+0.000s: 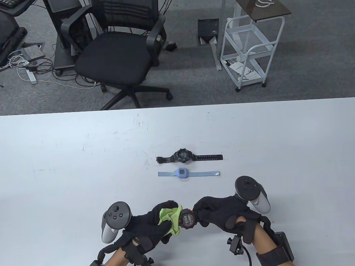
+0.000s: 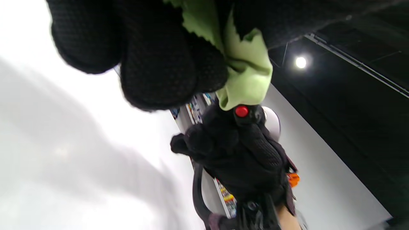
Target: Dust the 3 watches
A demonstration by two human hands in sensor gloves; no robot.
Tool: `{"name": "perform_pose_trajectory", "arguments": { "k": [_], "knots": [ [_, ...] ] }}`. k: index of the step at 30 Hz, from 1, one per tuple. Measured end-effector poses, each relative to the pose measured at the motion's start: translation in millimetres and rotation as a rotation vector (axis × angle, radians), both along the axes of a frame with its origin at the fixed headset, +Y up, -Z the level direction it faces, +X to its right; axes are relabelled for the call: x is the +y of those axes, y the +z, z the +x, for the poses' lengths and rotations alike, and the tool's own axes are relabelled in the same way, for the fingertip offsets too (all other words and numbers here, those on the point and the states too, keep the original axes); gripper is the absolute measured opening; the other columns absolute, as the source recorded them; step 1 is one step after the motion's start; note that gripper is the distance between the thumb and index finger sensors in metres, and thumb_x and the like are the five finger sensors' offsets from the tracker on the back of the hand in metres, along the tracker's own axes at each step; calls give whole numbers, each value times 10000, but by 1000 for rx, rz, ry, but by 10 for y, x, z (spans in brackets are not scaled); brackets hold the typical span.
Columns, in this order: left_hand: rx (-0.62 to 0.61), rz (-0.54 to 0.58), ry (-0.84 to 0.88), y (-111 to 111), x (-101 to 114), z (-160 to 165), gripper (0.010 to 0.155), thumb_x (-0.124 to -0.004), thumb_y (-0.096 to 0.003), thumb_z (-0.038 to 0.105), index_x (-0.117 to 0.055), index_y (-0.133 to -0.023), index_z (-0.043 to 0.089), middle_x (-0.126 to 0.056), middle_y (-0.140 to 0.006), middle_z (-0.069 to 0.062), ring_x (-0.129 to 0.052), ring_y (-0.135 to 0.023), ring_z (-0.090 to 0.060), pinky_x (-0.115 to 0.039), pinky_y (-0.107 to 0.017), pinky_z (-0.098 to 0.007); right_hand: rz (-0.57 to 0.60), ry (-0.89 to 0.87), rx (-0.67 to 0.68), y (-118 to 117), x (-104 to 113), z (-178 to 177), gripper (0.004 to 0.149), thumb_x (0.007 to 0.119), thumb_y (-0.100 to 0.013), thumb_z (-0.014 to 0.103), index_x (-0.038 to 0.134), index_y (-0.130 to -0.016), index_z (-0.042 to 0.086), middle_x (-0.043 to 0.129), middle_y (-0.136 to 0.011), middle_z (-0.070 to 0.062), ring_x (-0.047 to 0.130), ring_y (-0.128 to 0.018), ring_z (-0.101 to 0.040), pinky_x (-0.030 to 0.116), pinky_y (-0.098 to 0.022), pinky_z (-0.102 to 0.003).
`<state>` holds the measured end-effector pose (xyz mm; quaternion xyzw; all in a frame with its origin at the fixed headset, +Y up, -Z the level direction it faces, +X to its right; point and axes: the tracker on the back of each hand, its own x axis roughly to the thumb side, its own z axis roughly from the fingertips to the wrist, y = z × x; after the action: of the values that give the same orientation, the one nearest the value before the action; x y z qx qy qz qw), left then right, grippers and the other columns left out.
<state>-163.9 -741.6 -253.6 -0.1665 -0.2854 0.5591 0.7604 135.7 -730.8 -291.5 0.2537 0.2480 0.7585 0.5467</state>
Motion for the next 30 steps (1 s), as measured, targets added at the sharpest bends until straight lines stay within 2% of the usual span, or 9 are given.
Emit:
{"name": "perform_pose_trajectory", "arguments": {
  "k": [4, 7, 10, 17, 23, 25, 28, 30],
  "knots": [
    [-17, -2, -14, -5, 4, -8, 627, -788, -510, 319, -609, -1108, 255, -995, -659, -103, -1076, -354, -249, -860, -463, -577, 6, 1, 2, 8, 8, -14, 479, 814, -469, 399, 864, -885, 168, 997, -688, -51, 1009, -620, -291, 737, -549, -621],
    [12, -10, -34, -18, 12, -45, 557, -788, -509, 324, -735, -1035, 151, -1014, -620, -108, -1087, -327, -231, -876, -452, -561, 23, 12, 8, 21, 20, -43, 477, 818, -467, 400, 867, -883, 173, 999, -686, -50, 1010, -619, -289, 739, -550, -619],
    [32, 8, -64, -11, 6, -41, 535, -780, -507, 333, -787, -979, 81, -1029, -590, -83, -1088, -292, -223, -887, -425, -552, 30, 4, 15, 28, 31, -74, 477, 821, -465, 403, 871, -878, 169, 1003, -677, -48, 1015, -611, -285, 743, -547, -617],
    [12, 19, -71, 11, 1, 2, 540, -710, -517, 347, -755, -944, 20, -991, -586, -88, -1062, -299, -230, -865, -429, -558, 52, 2, -14, 29, 47, -58, 475, 824, -461, 412, 884, -863, 166, 1013, -657, -39, 1026, -592, -273, 758, -537, -608],
    [-44, 17, -62, 4, 6, 14, 552, -674, -528, 368, -713, -956, 23, -959, -629, -90, -1047, -341, -244, -842, -455, -576, 43, 0, -25, 39, 36, -52, 475, 824, -459, 414, 886, -860, 166, 1014, -653, -37, 1029, -587, -268, 761, -534, -607],
    [-66, 22, -58, -3, 19, 13, 575, -659, -519, 426, -728, -931, 32, -958, -635, -85, -1048, -350, -240, -843, -459, -575, 35, -7, -20, 41, 28, -61, 474, 823, -460, 417, 889, -857, 165, 1016, -649, -36, 1032, -583, -266, 765, -531, -604],
    [-22, 55, -69, -6, 51, -33, 570, -715, -509, 455, -781, -890, 36, -979, -599, -81, -1055, -338, -238, -850, -455, -572, 38, -7, -23, 43, 26, -62, 474, 825, -459, 420, 892, -853, 165, 1020, -642, -32, 1036, -576, -261, 770, -528, -600],
    [44, 69, -45, 0, 51, -67, 550, -768, -509, 523, -857, -801, 66, -1001, -534, -64, -1059, -289, -233, -865, -430, -563, 31, -50, -39, 27, 44, -38, 474, 833, -456, 421, 902, -842, 153, 1026, -626, -35, 1043, -560, -258, 775, -521, -598]
  ]
}}
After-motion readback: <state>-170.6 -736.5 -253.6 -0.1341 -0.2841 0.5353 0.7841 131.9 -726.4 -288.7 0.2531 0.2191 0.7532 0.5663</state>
